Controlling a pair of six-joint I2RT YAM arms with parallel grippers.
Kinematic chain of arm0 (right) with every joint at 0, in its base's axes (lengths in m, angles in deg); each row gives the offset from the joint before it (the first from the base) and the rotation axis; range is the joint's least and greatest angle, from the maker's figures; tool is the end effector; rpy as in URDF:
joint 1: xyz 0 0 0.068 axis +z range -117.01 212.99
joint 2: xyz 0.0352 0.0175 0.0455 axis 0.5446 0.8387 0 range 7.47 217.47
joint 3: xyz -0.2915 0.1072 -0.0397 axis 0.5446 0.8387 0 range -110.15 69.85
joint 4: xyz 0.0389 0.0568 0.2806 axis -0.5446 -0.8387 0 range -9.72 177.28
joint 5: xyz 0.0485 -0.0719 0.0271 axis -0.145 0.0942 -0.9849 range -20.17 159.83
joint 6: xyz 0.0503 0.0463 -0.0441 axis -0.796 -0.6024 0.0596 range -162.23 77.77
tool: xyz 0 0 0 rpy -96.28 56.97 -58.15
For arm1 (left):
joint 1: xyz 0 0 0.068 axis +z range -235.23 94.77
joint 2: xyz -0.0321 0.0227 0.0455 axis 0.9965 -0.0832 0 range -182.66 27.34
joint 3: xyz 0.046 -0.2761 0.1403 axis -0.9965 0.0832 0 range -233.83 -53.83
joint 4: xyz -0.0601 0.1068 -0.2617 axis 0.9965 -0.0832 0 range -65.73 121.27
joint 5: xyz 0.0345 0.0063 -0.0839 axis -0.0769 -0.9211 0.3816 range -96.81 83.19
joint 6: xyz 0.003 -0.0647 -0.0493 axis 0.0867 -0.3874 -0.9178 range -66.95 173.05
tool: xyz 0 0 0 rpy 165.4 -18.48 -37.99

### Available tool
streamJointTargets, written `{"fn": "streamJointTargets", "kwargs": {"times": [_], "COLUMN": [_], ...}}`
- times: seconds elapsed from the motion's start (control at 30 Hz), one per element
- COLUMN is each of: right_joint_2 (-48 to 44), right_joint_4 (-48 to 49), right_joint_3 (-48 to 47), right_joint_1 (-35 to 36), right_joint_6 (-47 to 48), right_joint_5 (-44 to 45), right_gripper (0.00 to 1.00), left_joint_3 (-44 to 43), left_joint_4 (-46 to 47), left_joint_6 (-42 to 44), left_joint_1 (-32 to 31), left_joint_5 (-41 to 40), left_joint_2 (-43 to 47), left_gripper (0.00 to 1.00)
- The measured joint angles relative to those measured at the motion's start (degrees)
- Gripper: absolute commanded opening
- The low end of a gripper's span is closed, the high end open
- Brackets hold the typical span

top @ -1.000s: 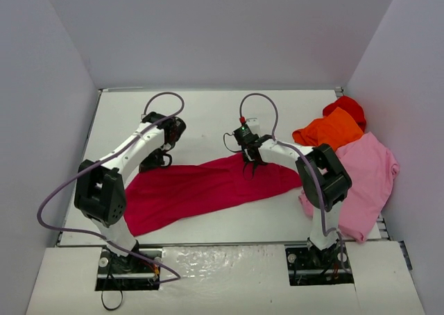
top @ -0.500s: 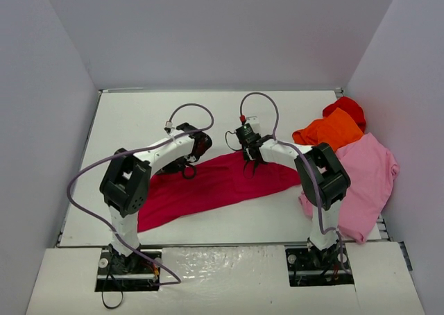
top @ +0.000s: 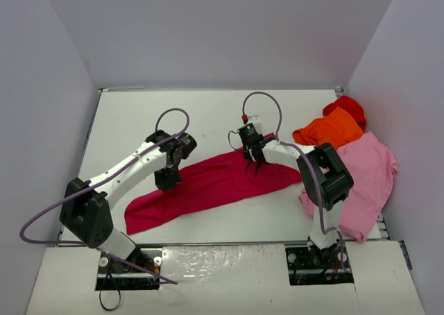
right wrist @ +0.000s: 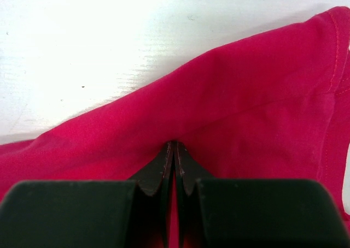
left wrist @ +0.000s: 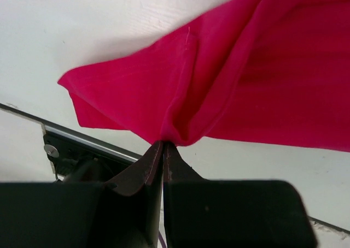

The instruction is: Fold and stack the t-shirts

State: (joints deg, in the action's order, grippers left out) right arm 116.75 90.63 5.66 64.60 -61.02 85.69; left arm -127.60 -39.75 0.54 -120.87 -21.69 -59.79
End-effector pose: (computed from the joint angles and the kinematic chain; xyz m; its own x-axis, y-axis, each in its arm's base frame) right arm 0.4042 0.2260 0.1556 -0.6432 -0.0320 -0.7650 -0.1303 0.9891 0.0682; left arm 0.2537 -0.1596 0.2720 -0.9229 -0.2818 -0.2625 -0.3113 0.9471 0.0778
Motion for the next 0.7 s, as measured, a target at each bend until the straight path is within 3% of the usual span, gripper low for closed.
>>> {"fn": "streamJointTargets", "kwargs": {"times": [0.1,0.17,0.3,0.47,0.57,0.7], "right_joint_2": [-0.9,-1.6,-2.4,-2.5,-2.5,-1.4], "right_joint_4": [1.3,1.8,2.0,2.0,1.6,-0.3], "right_joint_3": [1.5,2.5,3.5,3.5,3.1,1.0], "right_joint_1": [-0.2,-0.3,-0.5,-0.5,-0.8,-1.4], "right_joint_6": [-0.2,-0.3,-0.4,-0.4,-0.2,0.3], "right_joint_5": [-0.9,-1.4,-1.9,-2.0,-2.2,-3.6], "right_gripper": [0.0,0.0,0.0,0.0,0.0,0.0], "left_joint_3": [3.5,5.5,7.1,6.6,5.0,4.2], "left_joint_4": [1.6,2.3,4.0,4.9,4.2,4.0], "left_joint_6": [0.0,0.0,-0.2,-0.3,-0.4,-0.2], "left_joint_1": [0.0,0.0,0.0,0.0,0.0,0.0], "left_joint_5": [3.3,4.9,6.9,7.3,6.1,5.5], "left_joint_2": [0.2,0.6,3.4,6.8,6.7,6.7], "left_gripper": [0.06,0.24,0.33,0.56,0.55,0.43]}}
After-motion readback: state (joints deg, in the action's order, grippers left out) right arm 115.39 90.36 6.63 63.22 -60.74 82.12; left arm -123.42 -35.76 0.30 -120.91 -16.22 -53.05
